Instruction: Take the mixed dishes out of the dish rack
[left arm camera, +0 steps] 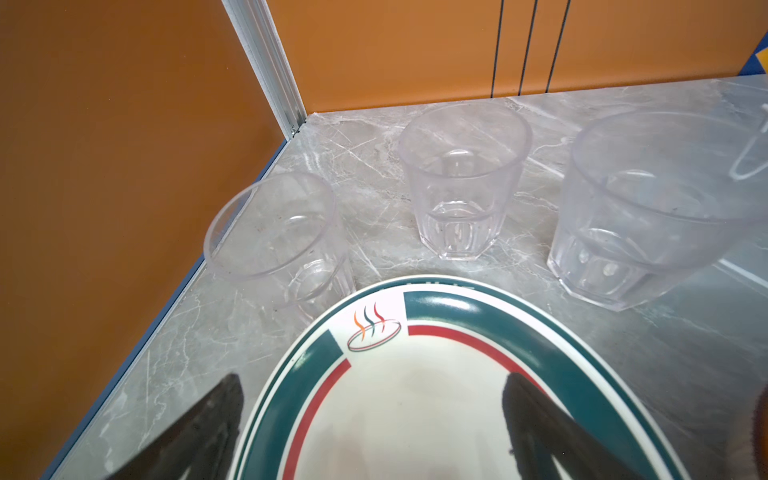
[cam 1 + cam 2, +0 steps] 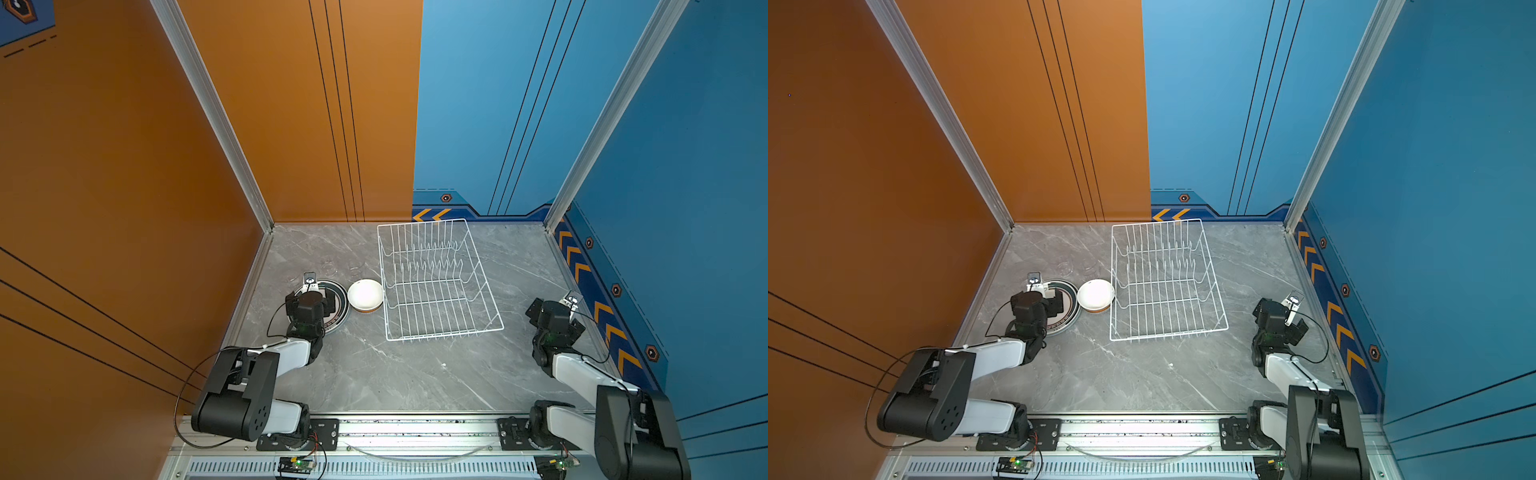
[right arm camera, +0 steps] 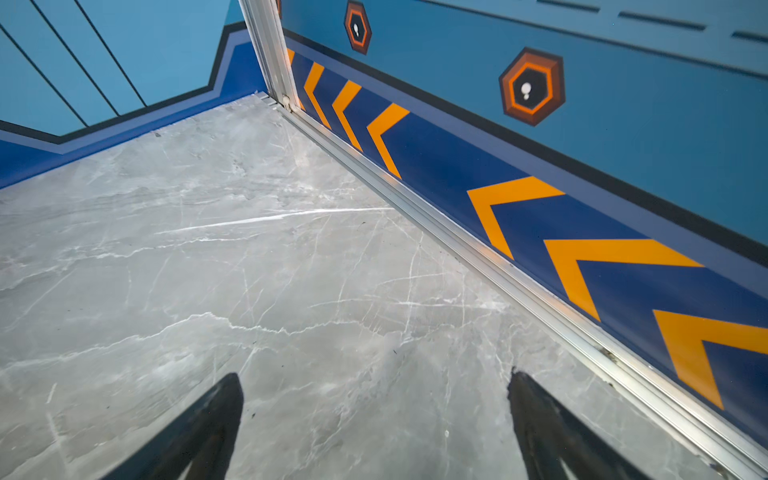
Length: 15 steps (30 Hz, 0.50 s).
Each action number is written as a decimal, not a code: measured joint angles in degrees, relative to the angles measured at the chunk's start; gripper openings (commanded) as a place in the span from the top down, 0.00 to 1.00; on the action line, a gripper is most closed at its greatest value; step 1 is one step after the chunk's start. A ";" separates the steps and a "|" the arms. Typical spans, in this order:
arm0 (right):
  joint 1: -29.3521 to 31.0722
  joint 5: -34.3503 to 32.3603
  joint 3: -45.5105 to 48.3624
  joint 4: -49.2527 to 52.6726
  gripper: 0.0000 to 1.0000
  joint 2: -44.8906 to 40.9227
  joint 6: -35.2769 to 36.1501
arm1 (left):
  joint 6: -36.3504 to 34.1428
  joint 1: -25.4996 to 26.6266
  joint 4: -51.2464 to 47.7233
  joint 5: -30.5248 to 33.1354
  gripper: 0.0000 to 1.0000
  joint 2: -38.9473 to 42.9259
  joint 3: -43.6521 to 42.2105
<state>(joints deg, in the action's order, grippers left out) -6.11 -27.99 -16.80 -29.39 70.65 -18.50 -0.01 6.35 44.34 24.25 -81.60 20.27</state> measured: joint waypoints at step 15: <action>13.09 1.62 -6.84 -12.68 0.00 14.67 9.64 | 0.90 -4.15 10.71 -8.00 0.02 -7.50 -0.42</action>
<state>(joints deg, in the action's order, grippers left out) 6.98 -26.37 -23.64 -42.06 85.32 -8.86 0.89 2.20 55.05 16.25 -89.10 19.86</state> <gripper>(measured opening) 0.996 0.978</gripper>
